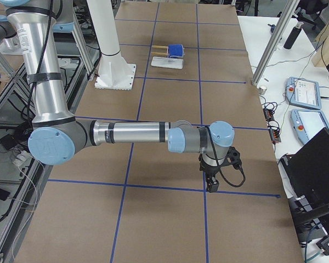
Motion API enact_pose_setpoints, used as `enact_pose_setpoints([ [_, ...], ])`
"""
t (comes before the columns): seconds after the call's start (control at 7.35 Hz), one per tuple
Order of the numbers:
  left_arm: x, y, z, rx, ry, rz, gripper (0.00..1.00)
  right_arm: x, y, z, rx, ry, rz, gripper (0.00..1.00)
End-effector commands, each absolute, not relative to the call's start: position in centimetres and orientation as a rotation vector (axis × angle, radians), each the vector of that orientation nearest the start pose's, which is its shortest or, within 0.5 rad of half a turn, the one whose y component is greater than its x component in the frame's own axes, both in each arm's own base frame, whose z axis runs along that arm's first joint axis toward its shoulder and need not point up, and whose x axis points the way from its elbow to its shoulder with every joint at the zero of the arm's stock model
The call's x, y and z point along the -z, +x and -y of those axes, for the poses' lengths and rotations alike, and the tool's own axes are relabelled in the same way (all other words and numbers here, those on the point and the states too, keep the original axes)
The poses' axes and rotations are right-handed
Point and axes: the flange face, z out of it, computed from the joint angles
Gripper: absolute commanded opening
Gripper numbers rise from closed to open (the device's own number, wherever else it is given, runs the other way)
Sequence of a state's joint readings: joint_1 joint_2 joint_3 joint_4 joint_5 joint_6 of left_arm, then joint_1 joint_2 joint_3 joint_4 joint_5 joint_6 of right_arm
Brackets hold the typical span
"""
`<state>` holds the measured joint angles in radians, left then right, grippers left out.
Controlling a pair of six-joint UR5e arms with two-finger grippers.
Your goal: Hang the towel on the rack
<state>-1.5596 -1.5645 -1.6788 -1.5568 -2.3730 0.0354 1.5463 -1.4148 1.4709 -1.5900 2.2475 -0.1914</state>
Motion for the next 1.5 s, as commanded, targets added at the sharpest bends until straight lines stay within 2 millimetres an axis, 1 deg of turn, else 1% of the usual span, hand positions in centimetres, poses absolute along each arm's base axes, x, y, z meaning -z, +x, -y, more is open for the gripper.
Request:
enact_pose_setpoints([
  [0.0,-59.70,-5.79,49.25,-0.090,0.120,-0.810,0.99,-63.61,5.71,56.06,0.218,0.090,0.674,1.00],
  [0.27,-59.19,-5.81,49.39,-0.092,0.129,-0.807,0.99,-63.65,5.71,56.07,0.219,0.092,0.674,1.00],
  [0.68,-59.29,-5.86,49.34,-0.087,0.127,-0.801,0.99,-64.13,5.69,55.64,0.172,0.069,0.679,1.00],
  [1.36,-59.44,-5.86,49.14,-0.083,0.123,-0.802,0.99,-63.87,5.65,55.60,0.163,0.070,0.685,1.00],
])
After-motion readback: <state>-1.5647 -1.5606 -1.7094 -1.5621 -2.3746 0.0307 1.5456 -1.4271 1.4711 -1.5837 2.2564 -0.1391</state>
